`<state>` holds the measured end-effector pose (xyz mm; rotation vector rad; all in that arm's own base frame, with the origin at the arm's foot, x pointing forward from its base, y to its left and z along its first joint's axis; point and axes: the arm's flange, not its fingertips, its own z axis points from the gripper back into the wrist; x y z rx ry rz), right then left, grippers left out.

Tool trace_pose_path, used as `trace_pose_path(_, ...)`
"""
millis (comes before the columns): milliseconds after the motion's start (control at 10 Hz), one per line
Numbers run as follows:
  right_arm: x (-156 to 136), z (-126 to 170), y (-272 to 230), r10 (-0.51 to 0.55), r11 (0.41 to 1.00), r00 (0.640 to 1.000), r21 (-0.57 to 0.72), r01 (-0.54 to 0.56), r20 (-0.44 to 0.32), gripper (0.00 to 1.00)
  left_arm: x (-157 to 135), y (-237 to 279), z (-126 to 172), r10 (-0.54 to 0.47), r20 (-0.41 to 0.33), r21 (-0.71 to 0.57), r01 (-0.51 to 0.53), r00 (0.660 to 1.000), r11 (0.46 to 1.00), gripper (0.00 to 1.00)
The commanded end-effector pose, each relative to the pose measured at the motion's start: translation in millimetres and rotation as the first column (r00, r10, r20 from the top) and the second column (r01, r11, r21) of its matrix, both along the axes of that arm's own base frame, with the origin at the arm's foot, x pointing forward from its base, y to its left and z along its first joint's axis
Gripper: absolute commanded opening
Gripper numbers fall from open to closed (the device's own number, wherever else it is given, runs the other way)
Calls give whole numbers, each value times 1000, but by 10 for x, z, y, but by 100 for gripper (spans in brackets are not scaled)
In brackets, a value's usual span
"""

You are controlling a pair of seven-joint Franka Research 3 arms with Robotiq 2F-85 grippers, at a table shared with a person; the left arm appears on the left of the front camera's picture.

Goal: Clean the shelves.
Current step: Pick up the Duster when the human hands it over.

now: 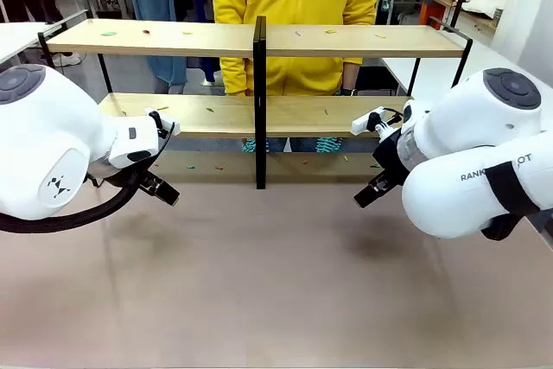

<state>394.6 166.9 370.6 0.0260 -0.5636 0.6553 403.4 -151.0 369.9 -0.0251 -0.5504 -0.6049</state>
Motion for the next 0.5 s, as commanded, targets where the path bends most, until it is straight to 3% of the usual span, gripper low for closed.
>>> trace_pose_path(0, 0, 1, 0, 0, 1000, 1000, 0, 0, 0, 100, 0, 0, 1, 0, 0, 0, 0, 1000, 1000, 100)
trace_pose_path(400, 0, 1, 0, 0, 1000, 1000, 0, 0, 0, 100, 0, 0, 1, 0, 0, 0, 0, 1000, 1000, 100)
